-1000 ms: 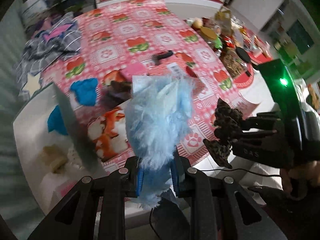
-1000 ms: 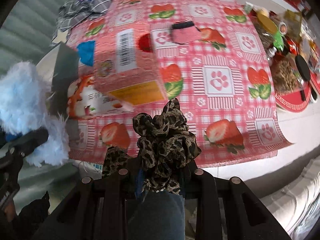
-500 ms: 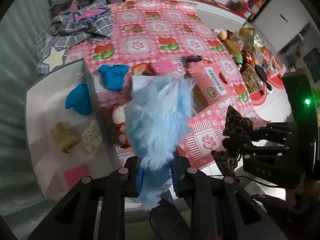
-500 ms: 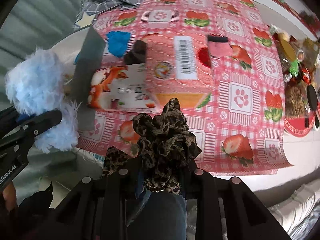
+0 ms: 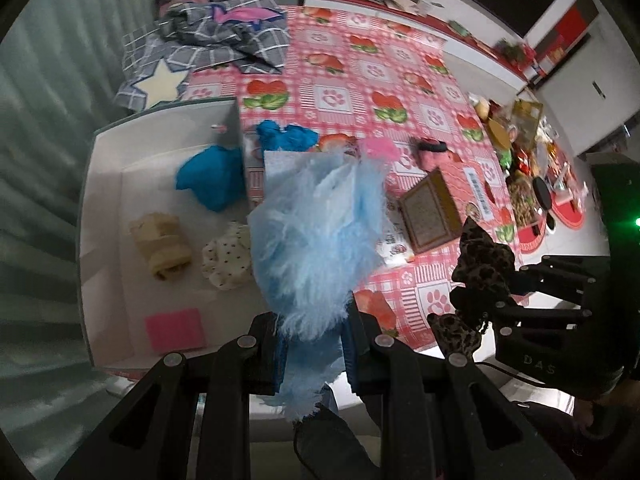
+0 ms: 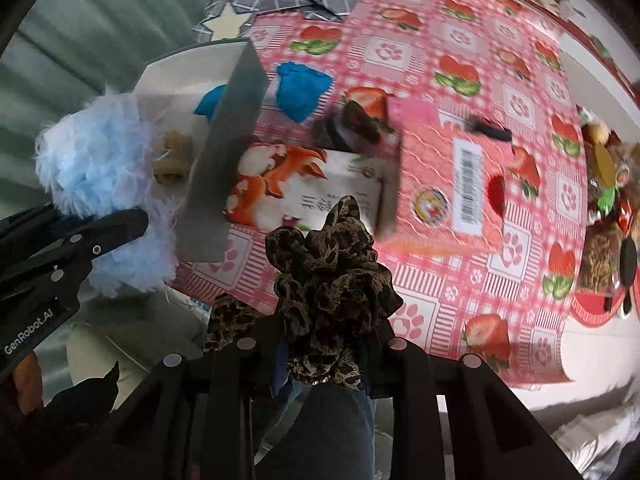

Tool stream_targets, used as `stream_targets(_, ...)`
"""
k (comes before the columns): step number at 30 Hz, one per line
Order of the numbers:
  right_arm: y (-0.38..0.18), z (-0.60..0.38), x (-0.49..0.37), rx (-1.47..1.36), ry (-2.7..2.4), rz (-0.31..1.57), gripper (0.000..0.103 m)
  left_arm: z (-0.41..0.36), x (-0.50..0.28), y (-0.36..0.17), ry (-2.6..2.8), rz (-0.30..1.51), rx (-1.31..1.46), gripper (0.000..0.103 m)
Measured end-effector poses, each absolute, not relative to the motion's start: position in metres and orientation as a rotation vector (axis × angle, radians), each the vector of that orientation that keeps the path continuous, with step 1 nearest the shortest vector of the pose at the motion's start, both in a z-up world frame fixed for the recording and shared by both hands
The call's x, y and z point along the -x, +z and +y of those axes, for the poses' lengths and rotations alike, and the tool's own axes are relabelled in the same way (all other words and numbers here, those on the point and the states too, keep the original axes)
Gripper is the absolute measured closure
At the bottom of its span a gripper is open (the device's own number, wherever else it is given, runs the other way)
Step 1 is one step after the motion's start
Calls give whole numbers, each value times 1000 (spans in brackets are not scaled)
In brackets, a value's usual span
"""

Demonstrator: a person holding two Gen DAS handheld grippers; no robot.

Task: Organize soft objects
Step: 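Carry the plush and leopard scrunchie in both tools over the white box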

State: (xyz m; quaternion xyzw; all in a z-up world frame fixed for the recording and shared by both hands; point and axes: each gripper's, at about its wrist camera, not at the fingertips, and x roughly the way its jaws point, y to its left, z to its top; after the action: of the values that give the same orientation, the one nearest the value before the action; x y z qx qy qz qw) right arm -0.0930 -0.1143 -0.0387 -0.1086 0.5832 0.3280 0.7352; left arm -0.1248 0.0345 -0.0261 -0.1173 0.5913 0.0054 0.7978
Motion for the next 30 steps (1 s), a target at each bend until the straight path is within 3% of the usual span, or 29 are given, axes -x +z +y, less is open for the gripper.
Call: stream_targets(30, -17, 3, 84, 465, 927, 1247, 74, 128, 145, -44, 268, 1262, 467, 78)
